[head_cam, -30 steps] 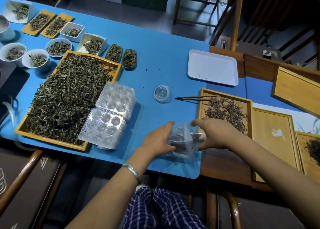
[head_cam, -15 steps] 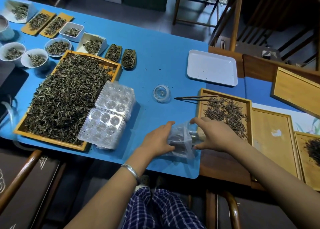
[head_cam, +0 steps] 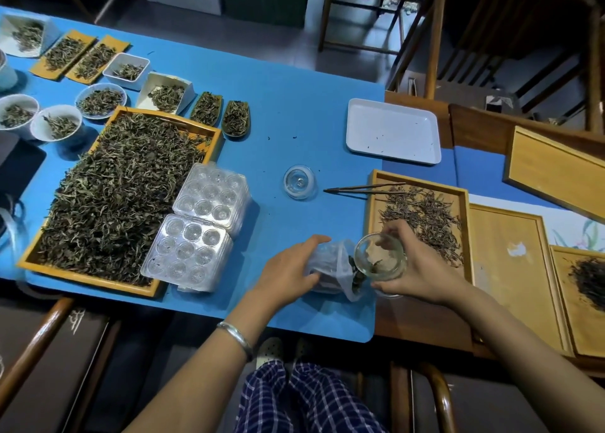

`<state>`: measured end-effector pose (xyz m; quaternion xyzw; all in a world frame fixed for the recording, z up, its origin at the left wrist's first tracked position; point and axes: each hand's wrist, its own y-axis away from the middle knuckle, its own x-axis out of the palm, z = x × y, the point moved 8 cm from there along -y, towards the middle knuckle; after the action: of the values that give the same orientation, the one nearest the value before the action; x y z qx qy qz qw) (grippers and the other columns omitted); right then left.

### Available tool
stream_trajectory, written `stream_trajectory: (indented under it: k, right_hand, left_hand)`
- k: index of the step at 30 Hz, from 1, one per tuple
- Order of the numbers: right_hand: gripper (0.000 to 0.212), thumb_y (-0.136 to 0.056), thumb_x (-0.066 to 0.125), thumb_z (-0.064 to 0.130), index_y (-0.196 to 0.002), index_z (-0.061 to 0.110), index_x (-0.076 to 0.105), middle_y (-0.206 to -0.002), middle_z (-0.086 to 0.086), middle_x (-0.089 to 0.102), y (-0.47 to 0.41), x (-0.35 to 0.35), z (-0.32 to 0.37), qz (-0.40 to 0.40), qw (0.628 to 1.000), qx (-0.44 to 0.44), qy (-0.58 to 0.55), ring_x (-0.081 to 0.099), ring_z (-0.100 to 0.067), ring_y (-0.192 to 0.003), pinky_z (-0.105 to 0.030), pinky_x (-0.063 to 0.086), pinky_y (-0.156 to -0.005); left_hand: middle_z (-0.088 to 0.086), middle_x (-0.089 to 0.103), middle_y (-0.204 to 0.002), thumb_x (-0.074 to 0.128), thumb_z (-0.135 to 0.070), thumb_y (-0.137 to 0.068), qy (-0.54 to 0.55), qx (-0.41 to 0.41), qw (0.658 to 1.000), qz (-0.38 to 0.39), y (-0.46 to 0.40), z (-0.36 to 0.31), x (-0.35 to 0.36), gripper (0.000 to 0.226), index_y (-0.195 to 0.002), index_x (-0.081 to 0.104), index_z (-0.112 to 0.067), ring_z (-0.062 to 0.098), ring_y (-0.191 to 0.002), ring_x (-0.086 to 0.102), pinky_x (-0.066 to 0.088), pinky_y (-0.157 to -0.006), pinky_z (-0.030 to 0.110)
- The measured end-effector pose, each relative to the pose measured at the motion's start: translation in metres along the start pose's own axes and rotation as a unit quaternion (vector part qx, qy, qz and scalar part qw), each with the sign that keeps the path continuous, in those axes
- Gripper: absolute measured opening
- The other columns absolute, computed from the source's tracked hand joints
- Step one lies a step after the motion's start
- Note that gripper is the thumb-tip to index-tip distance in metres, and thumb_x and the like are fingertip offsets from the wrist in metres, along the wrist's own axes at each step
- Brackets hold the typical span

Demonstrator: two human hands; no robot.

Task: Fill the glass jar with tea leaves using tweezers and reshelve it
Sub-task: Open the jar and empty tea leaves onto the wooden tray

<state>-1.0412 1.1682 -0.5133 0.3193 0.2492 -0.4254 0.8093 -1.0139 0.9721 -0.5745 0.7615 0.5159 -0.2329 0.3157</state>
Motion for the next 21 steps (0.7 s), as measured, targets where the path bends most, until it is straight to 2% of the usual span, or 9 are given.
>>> stream_trajectory:
  k: [7,11,15,19,21]
  right_hand:
    - [0.08,-0.059,0.086,0.047,-0.118,0.037,0.033,-0.109,0.023,0.058,0.006,0.001,0.004,-0.047,0.998,-0.025,-0.022,0.062,-0.001,-0.094,-0.024,0.054,-0.072]
    - [0.084,-0.054,0.085,0.054,-0.119,0.037,0.035,-0.116,0.028,0.055,0.008,-0.01,0.0,-0.09,0.993,-0.006,-0.072,0.054,0.01,-0.106,-0.005,0.044,-0.081]
    - [0.079,-0.053,0.088,0.045,-0.115,0.035,0.04,-0.113,0.017,0.053,-0.001,-0.034,-0.004,-0.192,0.976,0.019,-0.099,0.052,0.005,-0.104,-0.014,0.044,-0.082]
    - [0.073,-0.058,0.088,0.036,-0.111,0.037,0.038,-0.106,0.025,0.051,-0.025,-0.042,-0.001,-0.241,0.964,0.026,-0.111,0.049,0.017,-0.097,-0.001,0.04,-0.071]
    - [0.073,-0.06,0.088,0.036,-0.113,0.032,0.038,-0.107,0.021,0.052,-0.04,-0.035,-0.003,-0.236,0.964,0.042,-0.114,0.052,0.011,-0.098,-0.004,0.04,-0.075]
  left_hand:
    - [-0.007,0.064,-0.114,0.058,-0.024,-0.084,0.02,0.002,0.999,-0.025,0.003,0.006,-0.005,0.055,-0.134,0.042,-0.039,0.021,-0.1,0.06,0.04,-0.068,0.03]
    - [-0.009,0.066,-0.107,0.056,-0.019,-0.083,0.041,-0.012,0.998,-0.053,0.008,0.017,-0.013,0.054,-0.132,0.045,-0.038,0.02,-0.096,0.062,0.04,-0.067,0.03]
    - [-0.014,0.066,-0.099,0.059,-0.017,-0.082,0.071,-0.042,0.993,-0.088,0.016,0.033,-0.021,0.052,-0.126,0.048,-0.043,0.017,-0.091,0.063,0.043,-0.068,0.029]
    - [-0.016,0.066,-0.093,0.057,-0.018,-0.08,0.087,-0.056,0.99,-0.093,0.022,0.043,-0.024,0.052,-0.122,0.045,-0.047,0.014,-0.083,0.062,0.051,-0.07,0.032]
    - [-0.019,0.064,-0.09,0.056,-0.02,-0.08,0.09,-0.055,0.99,-0.094,0.023,0.044,-0.025,0.051,-0.122,0.045,-0.047,0.01,-0.08,0.06,0.047,-0.065,0.028]
